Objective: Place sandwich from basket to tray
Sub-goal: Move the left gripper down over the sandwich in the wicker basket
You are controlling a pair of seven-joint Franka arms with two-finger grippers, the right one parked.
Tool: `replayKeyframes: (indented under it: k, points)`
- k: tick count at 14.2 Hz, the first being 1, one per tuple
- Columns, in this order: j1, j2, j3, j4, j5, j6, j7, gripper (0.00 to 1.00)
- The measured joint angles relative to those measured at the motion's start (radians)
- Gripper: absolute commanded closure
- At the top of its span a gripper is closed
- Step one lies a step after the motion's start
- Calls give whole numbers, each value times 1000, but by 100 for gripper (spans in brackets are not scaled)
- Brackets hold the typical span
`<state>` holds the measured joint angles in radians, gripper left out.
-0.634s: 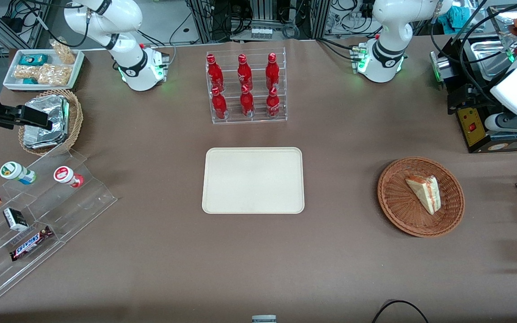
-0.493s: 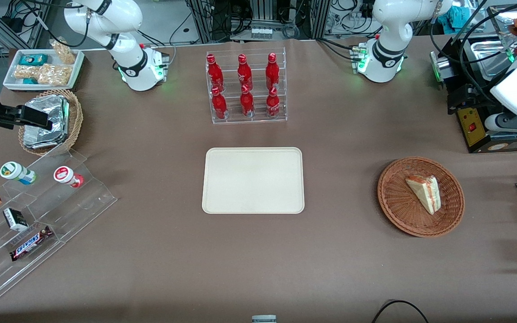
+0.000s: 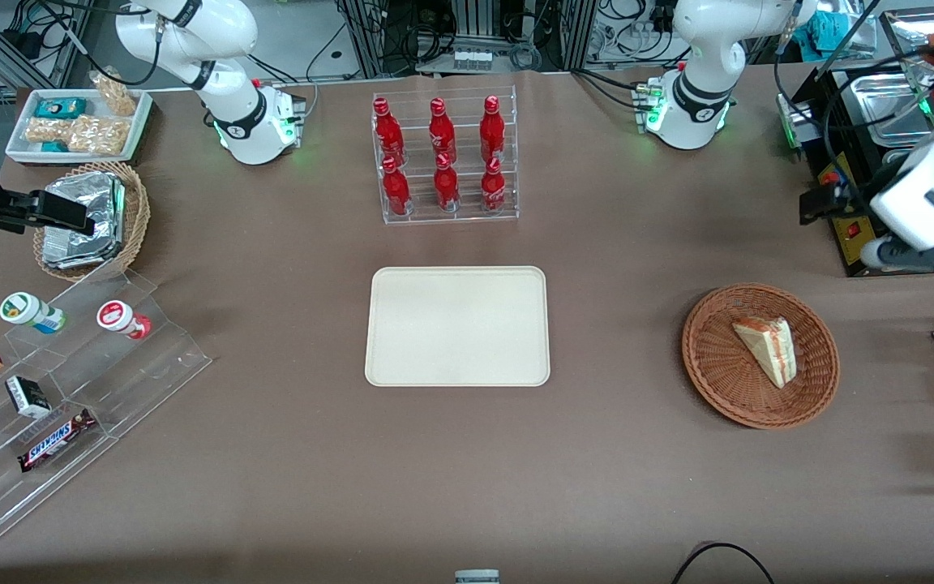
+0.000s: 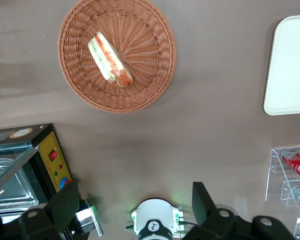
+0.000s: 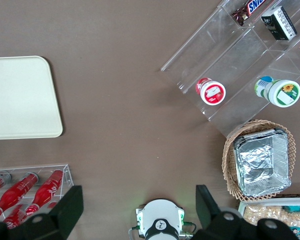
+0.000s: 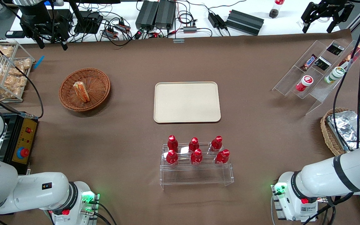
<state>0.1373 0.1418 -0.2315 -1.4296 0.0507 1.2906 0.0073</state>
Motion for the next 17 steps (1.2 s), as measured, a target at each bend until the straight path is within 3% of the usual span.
replayKeyframes:
  k: [4,11,17]
  points:
    - [7,98,40,-35,12,111,-10,0]
    - [13,125,110,-311,11,514,-86,0]
    - [14,178,131,-360,10,579,-157,0]
